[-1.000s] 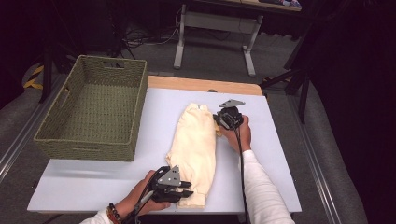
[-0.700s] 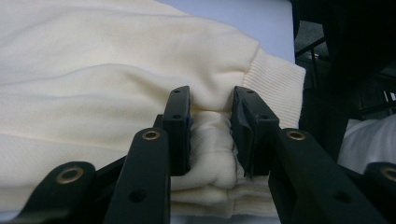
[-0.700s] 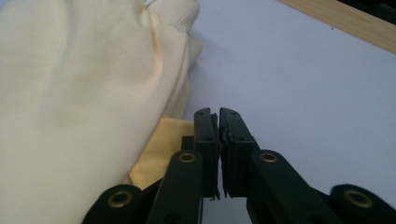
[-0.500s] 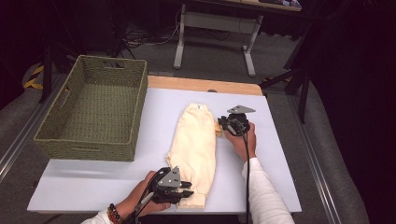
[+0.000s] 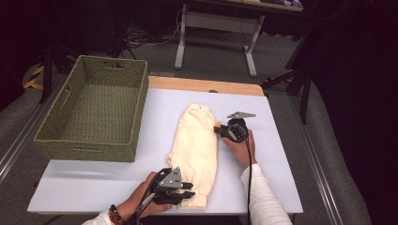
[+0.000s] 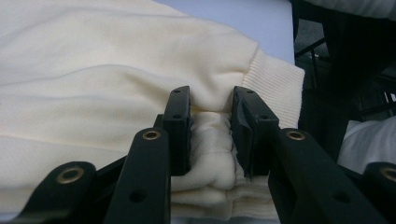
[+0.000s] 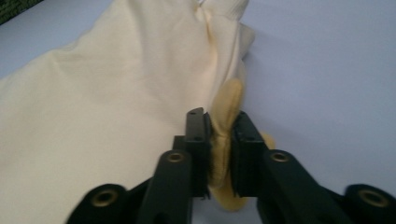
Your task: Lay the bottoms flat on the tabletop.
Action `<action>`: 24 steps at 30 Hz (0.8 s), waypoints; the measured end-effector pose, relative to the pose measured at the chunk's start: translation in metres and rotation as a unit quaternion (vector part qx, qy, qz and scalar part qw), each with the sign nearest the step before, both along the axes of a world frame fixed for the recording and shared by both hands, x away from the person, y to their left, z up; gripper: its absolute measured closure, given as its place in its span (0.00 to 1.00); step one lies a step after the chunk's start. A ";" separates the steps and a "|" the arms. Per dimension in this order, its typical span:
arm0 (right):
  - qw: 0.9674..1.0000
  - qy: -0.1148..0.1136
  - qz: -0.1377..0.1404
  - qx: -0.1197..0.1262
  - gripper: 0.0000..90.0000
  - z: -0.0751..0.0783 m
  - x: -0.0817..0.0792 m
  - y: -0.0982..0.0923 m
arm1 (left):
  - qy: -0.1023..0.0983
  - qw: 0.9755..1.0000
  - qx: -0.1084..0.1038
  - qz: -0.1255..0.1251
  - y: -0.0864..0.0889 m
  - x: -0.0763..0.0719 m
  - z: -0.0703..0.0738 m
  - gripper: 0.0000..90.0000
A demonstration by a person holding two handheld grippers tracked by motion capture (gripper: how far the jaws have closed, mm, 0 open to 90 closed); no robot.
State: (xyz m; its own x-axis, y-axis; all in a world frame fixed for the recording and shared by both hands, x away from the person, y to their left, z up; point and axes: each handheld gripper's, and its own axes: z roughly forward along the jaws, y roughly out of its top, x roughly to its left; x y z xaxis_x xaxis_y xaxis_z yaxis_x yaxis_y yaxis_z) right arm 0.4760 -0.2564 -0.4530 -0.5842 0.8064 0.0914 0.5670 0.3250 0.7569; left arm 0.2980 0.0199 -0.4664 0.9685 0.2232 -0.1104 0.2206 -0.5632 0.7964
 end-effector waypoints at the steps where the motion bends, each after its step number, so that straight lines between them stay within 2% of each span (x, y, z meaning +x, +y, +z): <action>1: 1.000 -0.009 0.003 -0.010 0.94 0.001 -0.002 0.001 | 0.000 1.000 0.002 0.001 0.000 0.000 0.000 0.76; 3: 0.998 -0.032 -0.001 -0.046 0.95 0.003 -0.005 0.005 | -0.002 1.000 0.002 0.001 -0.001 -0.001 0.000 0.77; 6: 0.997 -0.046 -0.005 -0.062 0.95 0.006 -0.010 0.007 | -0.007 1.000 0.007 0.002 -0.001 -0.003 0.001 0.77; 9: 0.997 -0.046 -0.015 -0.054 0.94 0.008 -0.012 0.005 | -0.019 1.000 0.009 0.003 -0.001 -0.005 0.004 0.76; 10: 0.997 -0.046 -0.019 -0.054 0.90 0.008 -0.013 0.005 | -0.021 1.000 0.001 -0.004 0.000 -0.006 0.006 0.73; 11: 0.997 -0.045 -0.023 -0.055 0.88 0.007 -0.013 0.004 | -0.031 0.999 -0.005 -0.011 0.001 -0.007 0.009 0.71; 12: 0.997 -0.045 -0.025 -0.057 0.88 0.006 -0.014 0.003 | -0.052 0.999 -0.004 -0.008 0.003 -0.010 0.013 0.71; 13: 0.997 -0.048 -0.021 -0.051 0.88 0.006 -0.015 0.000 | -0.064 0.998 -0.004 -0.005 0.004 -0.011 0.016 0.71; 15: 0.997 -0.055 -0.023 -0.040 0.88 0.008 -0.018 -0.003 | -0.072 0.997 -0.024 -0.001 0.011 -0.011 0.024 0.71; 18: 0.997 -0.070 -0.027 -0.028 0.91 0.013 -0.023 -0.006 | -0.088 0.996 -0.027 0.016 0.020 -0.009 0.031 0.70; 21: 0.995 -0.086 -0.020 -0.037 0.93 0.019 -0.027 -0.005 | -0.098 0.994 -0.032 0.035 0.031 -0.005 0.037 0.69; 22: 0.995 -0.096 -0.019 -0.034 0.93 0.022 -0.030 -0.005 | -0.100 0.994 -0.032 0.040 0.034 -0.004 0.038 0.69; 24: 0.995 -0.099 -0.016 -0.025 0.92 0.026 -0.033 -0.005 | -0.107 0.992 -0.034 0.050 0.039 -0.003 0.041 0.69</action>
State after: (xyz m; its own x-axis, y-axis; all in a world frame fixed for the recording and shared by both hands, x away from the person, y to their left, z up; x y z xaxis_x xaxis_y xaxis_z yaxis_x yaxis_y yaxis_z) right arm 0.4432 -0.2619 -0.4272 -0.5609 0.8254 -0.0634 0.4191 0.3492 0.8381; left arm 0.2953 0.0588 -0.4257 0.9448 0.3186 0.0769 0.0951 -0.4909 0.8660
